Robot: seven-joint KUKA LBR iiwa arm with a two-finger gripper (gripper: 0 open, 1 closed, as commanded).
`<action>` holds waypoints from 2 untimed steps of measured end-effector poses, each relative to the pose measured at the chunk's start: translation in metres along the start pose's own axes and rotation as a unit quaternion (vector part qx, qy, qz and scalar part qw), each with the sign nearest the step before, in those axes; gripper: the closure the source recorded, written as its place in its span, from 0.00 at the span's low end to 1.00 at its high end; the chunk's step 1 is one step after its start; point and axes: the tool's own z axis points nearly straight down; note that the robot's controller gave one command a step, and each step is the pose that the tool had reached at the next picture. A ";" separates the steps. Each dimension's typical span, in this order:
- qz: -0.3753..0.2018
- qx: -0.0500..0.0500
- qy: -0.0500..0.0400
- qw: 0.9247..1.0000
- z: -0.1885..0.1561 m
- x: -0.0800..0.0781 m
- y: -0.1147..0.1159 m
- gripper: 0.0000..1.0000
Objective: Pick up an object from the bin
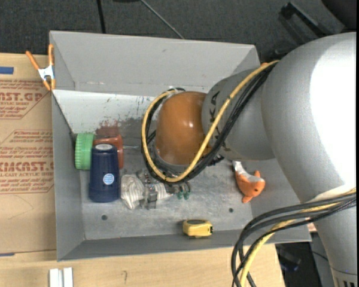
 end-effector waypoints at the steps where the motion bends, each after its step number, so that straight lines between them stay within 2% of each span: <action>1: 0.000 0.000 0.000 1.000 0.000 0.000 0.000 1.00; 2: 0.000 0.000 0.002 1.000 -0.002 0.000 0.000 1.00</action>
Offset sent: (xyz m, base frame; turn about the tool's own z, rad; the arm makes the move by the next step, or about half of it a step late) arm 0.0176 -0.0101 0.1384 0.0144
